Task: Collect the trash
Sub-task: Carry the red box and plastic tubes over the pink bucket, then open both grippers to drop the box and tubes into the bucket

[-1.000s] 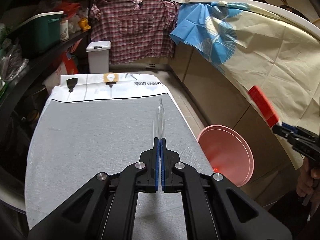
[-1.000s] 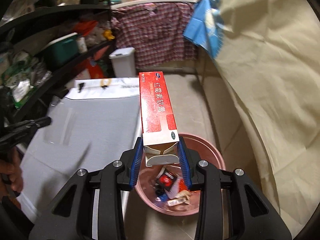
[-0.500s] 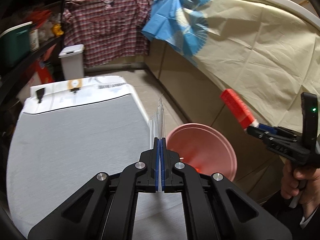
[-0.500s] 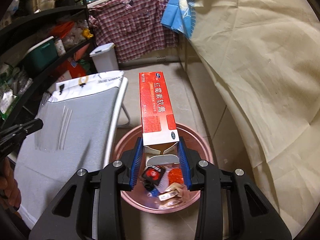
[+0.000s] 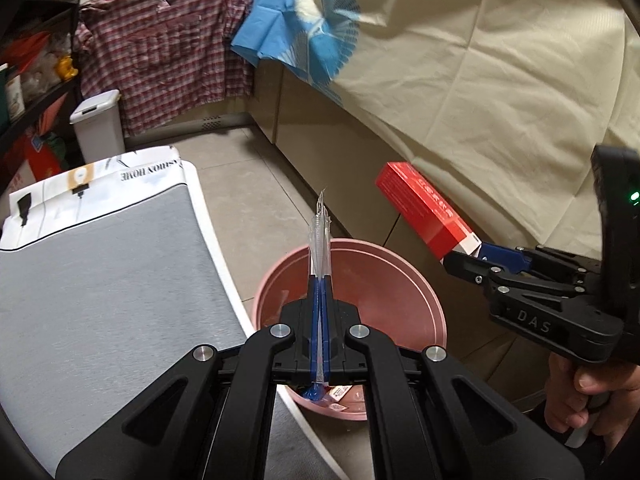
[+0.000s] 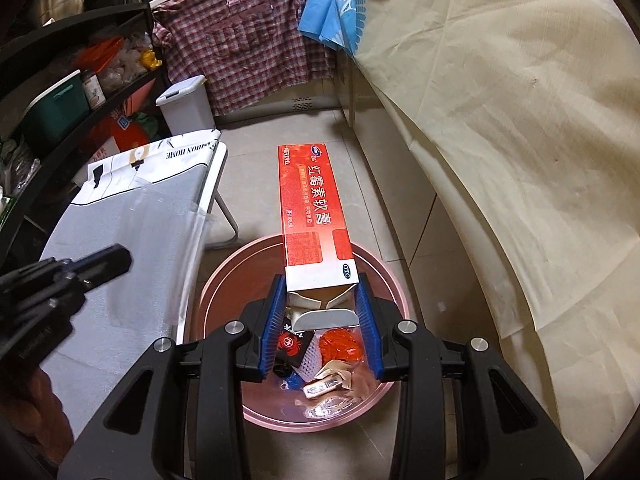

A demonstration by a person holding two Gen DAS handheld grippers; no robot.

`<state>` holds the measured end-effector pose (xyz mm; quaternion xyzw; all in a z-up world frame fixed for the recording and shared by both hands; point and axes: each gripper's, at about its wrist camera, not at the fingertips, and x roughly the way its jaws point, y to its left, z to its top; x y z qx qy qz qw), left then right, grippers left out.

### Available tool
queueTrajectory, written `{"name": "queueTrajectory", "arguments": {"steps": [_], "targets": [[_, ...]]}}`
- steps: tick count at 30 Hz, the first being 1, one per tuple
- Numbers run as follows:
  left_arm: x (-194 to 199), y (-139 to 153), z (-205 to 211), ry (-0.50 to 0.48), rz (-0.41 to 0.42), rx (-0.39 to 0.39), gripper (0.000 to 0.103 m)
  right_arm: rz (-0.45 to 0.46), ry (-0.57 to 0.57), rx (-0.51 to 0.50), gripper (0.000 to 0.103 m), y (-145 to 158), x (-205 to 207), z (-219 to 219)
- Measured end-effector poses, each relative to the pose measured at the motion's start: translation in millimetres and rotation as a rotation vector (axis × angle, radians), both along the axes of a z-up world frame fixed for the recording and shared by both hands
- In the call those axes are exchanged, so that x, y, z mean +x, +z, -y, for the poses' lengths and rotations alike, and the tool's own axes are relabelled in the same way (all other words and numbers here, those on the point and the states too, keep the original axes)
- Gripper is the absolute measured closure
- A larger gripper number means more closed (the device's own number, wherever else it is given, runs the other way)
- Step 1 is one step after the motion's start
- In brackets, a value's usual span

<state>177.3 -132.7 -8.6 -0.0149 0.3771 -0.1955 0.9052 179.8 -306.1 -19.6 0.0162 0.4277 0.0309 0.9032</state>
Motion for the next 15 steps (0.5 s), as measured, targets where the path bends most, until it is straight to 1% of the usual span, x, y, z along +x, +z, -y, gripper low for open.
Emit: {"name": "queueTrajectory", "arguments": {"steps": [9, 15], "targets": [[11, -15, 27, -0.021, -0.018, 0.036, 0.102, -0.001, 0.007, -0.018, 0.067, -2, 4, -4], [14, -19, 31, -0.022, -0.029, 0.040, 0.101, -0.003, 0.006, -0.018, 0.066, -2, 4, -3]]}}
